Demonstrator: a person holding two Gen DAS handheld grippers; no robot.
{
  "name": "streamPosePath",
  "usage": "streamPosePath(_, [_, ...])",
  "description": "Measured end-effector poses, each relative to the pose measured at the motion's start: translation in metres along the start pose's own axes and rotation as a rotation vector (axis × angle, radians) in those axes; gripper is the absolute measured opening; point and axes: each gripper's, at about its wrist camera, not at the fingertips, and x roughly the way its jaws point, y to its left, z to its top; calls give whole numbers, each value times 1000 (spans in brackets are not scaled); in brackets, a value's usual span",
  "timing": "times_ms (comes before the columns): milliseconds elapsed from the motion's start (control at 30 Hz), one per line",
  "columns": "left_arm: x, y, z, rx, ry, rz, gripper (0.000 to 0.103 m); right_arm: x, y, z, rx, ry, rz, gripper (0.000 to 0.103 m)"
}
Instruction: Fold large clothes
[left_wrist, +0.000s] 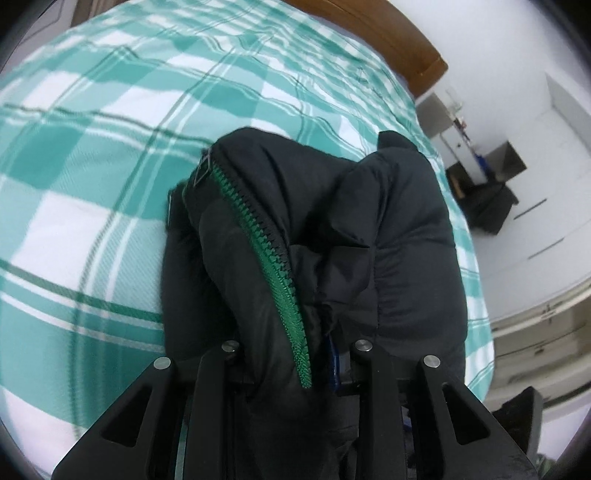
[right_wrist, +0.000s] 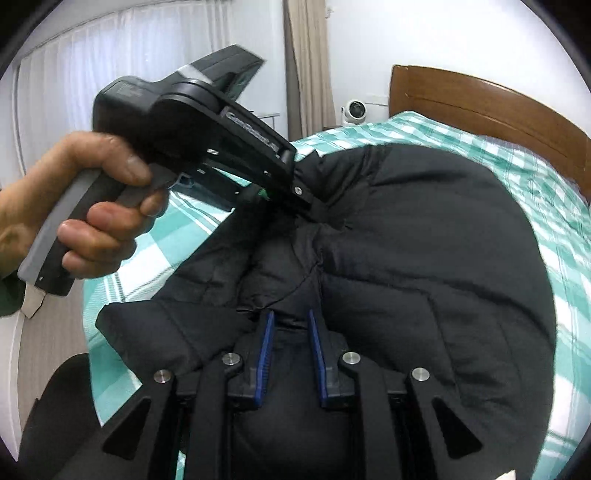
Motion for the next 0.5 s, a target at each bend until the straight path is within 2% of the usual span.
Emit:
streamPosePath(100, [8, 8, -2, -37, 1, -22, 25, 7, 1, 4, -6, 14, -8, 18])
streamPosePath(233, [10, 8, -5, -30, -1, -6, 26, 6, 5, 17, -10, 63, -12, 18])
streamPosePath(333, [9, 5, -5, 0, -9, 24, 26, -9, -3, 47, 68, 114, 72, 22])
streamPosePath(400, [10, 10, -4, -7, -8, 18, 26, -36, -10, 61, 103, 67, 93, 22])
streamPosePath(500, [9, 20, -3, -14, -1, 1, 27, -70, -34, 86, 110, -2, 9, 22])
